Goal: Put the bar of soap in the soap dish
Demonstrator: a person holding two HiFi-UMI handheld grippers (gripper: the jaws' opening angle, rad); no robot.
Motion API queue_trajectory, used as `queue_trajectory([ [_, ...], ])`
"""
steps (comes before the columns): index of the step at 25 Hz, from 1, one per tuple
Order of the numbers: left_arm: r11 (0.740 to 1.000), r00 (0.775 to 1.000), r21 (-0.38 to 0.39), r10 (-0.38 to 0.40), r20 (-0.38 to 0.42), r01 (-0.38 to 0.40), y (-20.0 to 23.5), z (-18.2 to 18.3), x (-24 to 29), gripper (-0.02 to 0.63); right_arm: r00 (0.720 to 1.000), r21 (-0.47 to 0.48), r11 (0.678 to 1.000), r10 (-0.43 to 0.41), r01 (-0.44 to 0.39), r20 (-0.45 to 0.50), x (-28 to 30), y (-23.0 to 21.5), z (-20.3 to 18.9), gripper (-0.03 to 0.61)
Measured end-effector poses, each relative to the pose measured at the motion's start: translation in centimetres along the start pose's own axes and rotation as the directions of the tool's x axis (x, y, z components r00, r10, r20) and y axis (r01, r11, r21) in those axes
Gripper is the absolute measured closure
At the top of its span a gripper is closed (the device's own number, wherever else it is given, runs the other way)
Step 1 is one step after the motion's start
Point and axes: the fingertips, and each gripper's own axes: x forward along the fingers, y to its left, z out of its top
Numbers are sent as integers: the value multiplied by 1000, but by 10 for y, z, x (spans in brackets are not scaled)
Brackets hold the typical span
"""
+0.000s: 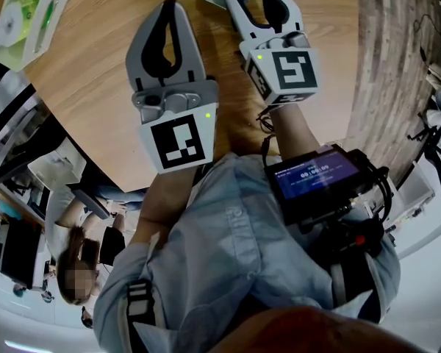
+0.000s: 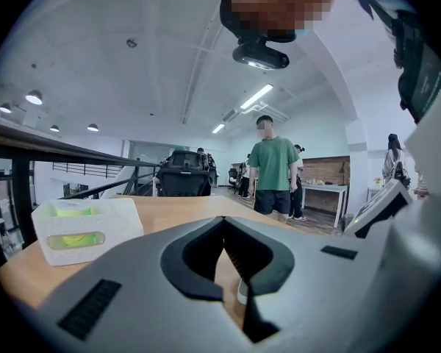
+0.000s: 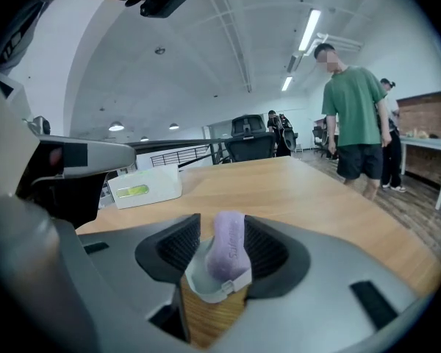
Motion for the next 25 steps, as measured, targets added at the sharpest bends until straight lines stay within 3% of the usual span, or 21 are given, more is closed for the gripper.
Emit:
queue_trajectory([
  [5,1000,1000,6,9,17,-9,-3,1,-5,606,999,2,1000,18,-18,35,-9,3,4,391],
  [10,999,991,49,-14,132,8,-73,86,-67,606,987,-28,999,28,-24,157,-118,2,70,408],
  [17,999,993,51,13,121,-19,-71,69,-80,606,979,-50,995,96,-88,182,-133,21,63,450],
  [25,996,979,85,10,202,-28,-125,111,-150,606,958,-91,991,116,-95,262,-230,25,93,534],
])
